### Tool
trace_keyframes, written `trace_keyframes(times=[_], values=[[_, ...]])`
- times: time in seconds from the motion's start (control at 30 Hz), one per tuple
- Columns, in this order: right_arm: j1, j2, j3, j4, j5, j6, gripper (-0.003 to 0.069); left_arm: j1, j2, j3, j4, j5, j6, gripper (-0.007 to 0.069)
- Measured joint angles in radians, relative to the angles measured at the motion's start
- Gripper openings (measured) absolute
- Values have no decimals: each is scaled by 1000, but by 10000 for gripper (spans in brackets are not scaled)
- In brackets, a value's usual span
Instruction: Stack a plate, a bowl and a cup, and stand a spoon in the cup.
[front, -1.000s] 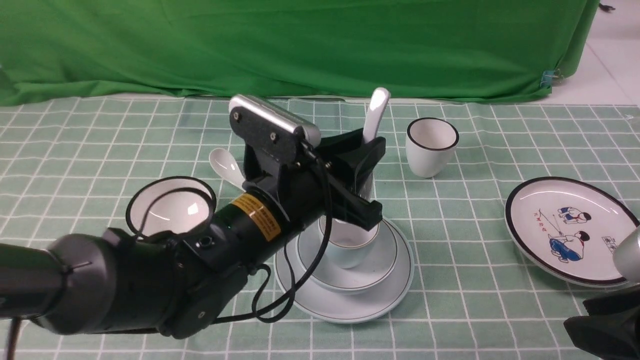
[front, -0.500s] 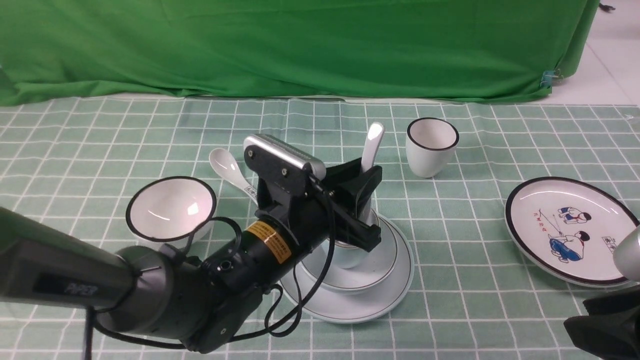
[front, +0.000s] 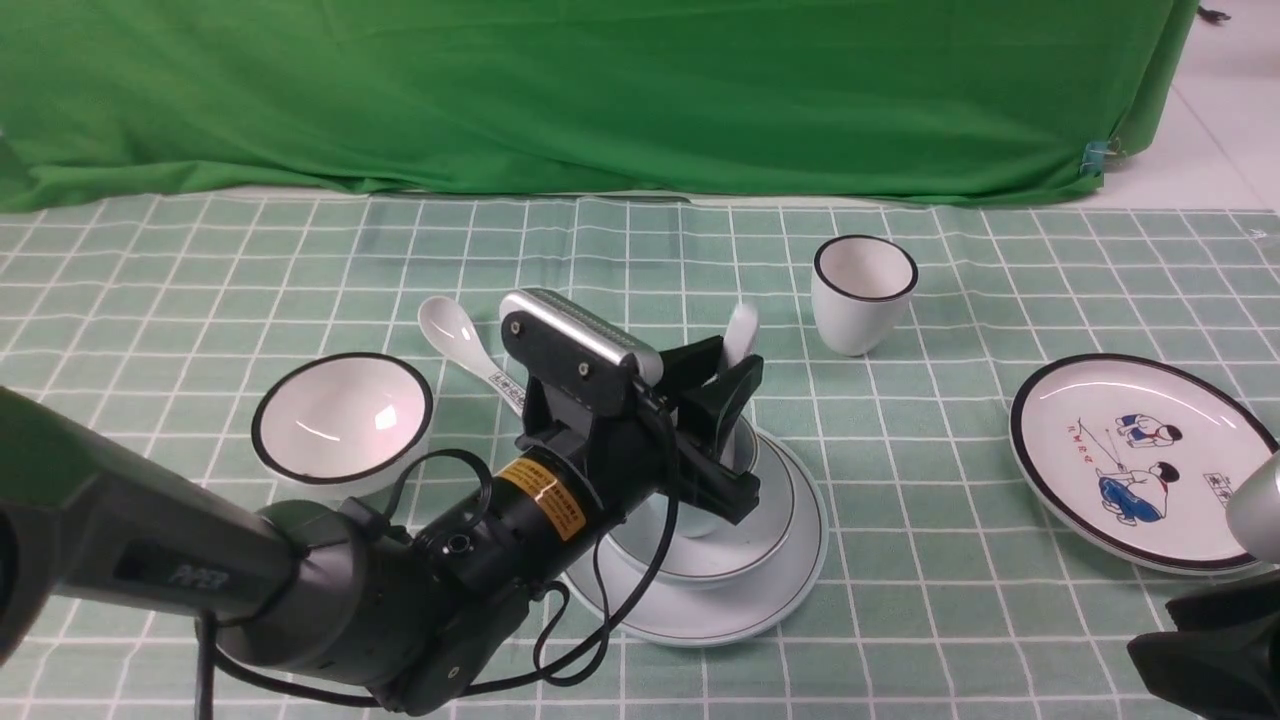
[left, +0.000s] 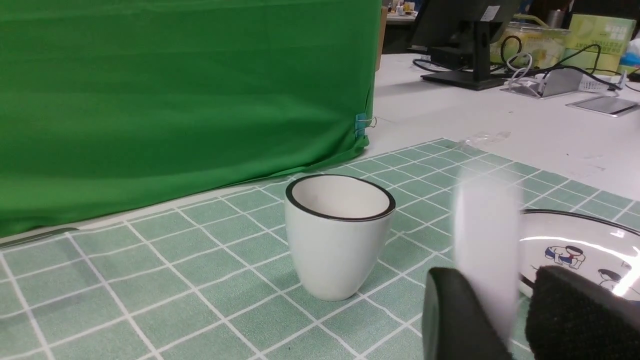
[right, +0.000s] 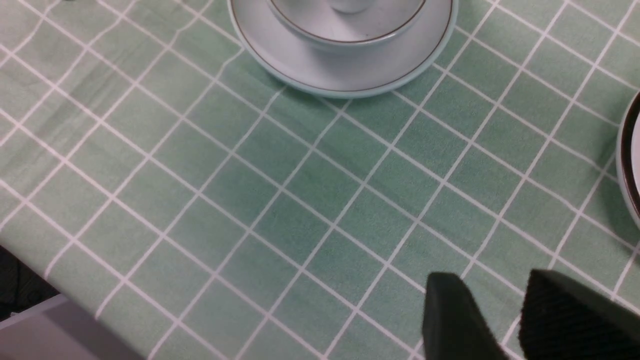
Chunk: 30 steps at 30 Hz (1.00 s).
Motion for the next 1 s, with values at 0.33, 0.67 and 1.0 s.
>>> trace_keyframes(times=[0.33,0.67,1.0], values=[[0,0,0,0,-4,0,246,0,-33,14,0,3,12,344],[0,0,-102,-3,-12,-32,246,0,-521,62,-1,629,7,143],[0,0,-107,1,88,-11,32,0,-1216,169,-10,1235,-25,4]])
